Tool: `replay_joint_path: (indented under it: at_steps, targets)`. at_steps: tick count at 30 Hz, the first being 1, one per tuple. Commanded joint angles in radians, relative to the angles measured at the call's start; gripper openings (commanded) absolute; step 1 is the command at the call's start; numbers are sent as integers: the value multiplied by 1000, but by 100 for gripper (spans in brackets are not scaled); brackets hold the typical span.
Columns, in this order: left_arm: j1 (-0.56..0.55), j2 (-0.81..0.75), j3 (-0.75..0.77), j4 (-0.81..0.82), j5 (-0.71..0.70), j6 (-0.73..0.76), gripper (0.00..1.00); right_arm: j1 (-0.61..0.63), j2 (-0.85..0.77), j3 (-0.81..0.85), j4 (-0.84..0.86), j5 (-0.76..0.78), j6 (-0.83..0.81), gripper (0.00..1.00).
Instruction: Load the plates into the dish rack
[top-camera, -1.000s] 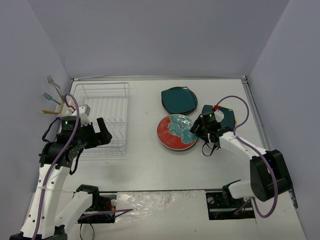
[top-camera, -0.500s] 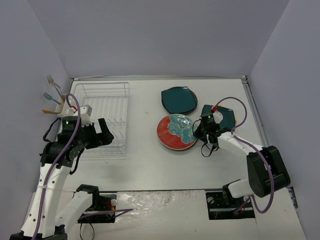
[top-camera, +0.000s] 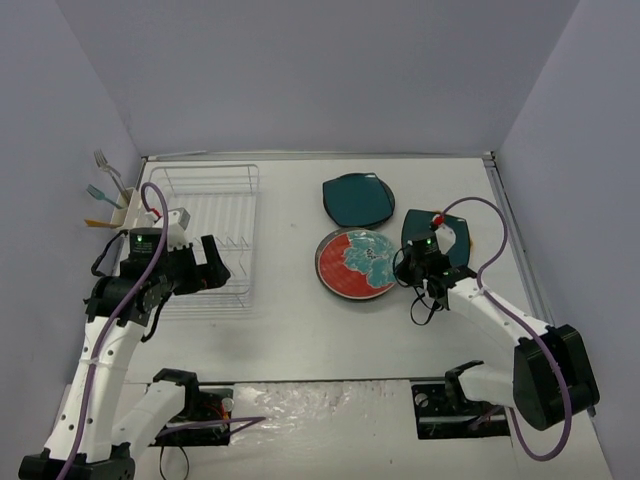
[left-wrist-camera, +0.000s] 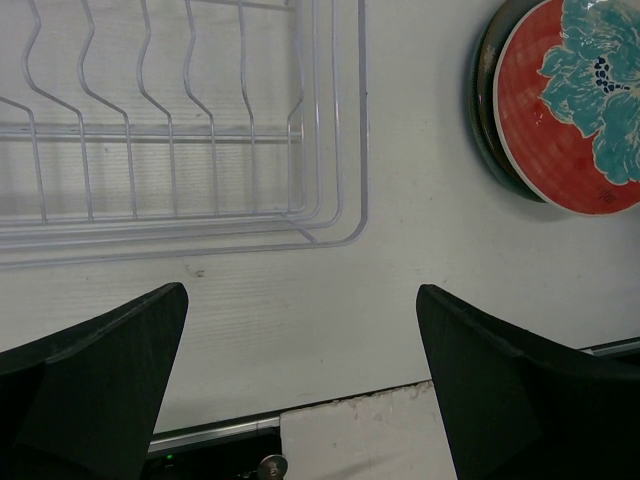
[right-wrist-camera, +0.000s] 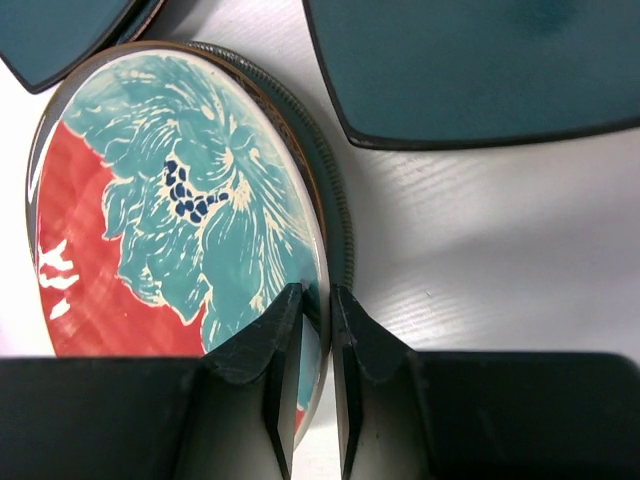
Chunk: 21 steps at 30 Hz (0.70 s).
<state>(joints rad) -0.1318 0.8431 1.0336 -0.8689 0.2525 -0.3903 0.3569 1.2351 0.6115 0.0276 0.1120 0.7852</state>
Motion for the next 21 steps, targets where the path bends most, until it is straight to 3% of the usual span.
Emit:
replay_joint_path:
  at_steps: [1,19,21]
  targets:
    - [-5,6,49,63,24,18,97,-9,-82,-46,-22,45,0,0]
    - [-5,21,13,88,54,19,97,-65,-266,-168,-23,-17,45,0]
    - [-5,21,11,88,57,19,97,-67,-278,-171,-23,-17,51,6]
